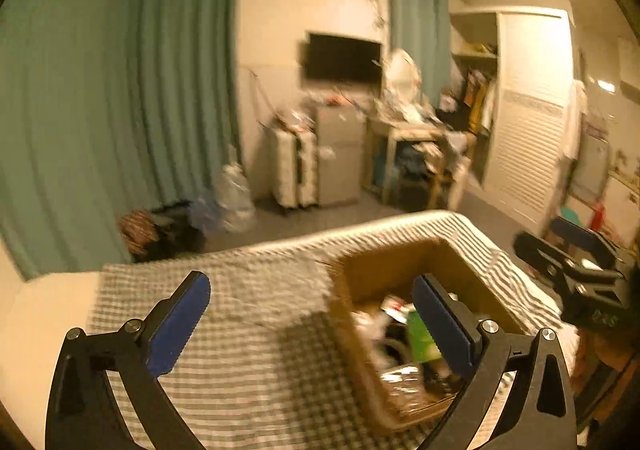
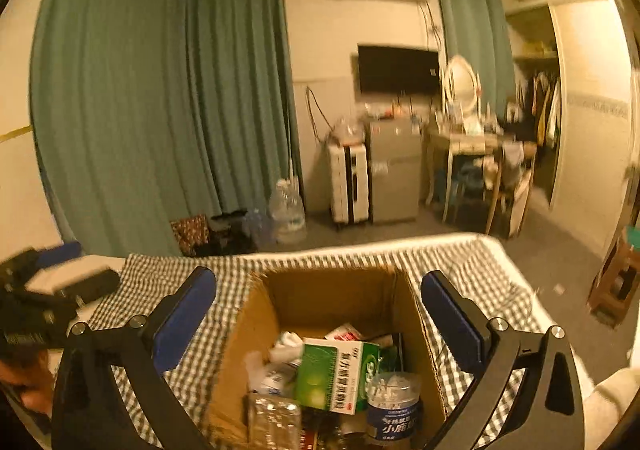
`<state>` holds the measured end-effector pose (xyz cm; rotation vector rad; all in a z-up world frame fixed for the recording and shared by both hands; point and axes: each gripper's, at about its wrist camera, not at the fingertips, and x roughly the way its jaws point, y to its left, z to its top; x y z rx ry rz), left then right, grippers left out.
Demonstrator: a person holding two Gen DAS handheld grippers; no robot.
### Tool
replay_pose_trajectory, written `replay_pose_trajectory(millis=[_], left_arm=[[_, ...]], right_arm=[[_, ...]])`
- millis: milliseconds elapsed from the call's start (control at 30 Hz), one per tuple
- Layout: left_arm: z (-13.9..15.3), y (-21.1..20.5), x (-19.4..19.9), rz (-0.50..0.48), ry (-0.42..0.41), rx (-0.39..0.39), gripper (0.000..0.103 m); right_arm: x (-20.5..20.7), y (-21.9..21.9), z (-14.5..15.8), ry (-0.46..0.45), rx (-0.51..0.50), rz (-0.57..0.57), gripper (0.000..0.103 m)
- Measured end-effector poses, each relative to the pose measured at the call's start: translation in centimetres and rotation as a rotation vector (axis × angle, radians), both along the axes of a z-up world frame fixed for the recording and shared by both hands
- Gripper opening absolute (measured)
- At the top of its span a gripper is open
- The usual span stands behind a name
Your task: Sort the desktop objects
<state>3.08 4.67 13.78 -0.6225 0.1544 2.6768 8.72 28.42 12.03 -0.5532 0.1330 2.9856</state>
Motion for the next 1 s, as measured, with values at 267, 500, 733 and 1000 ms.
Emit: replay_pose_trajectory(millis=[267, 500, 733, 1000], left_arm=[[2.9, -10.7, 3.7, 0.167, 0.070, -0.007, 0.103], [0.6, -17.8, 3.0, 0.287, 0.063, -0.013, 0.103], [-5.0, -20.9, 0.1, 0.334, -0.045, -0.038, 0.103], [-7.0, -21.0, -1.7, 0.336, -0.118, -0.028, 0.103]], right_arm=[[3.2, -10.2, 4.0, 0.077, 0.091, 0.102, 0.103], [4.0, -17.9, 3.7, 0.110, 0.128, 0.171, 0.102], [0.6, -20.6, -0.4, 0.010, 0.117, 0.177, 0.103], [-1.7, -21.3, -3.0, -0.058, 0.124, 0.172, 0.103]])
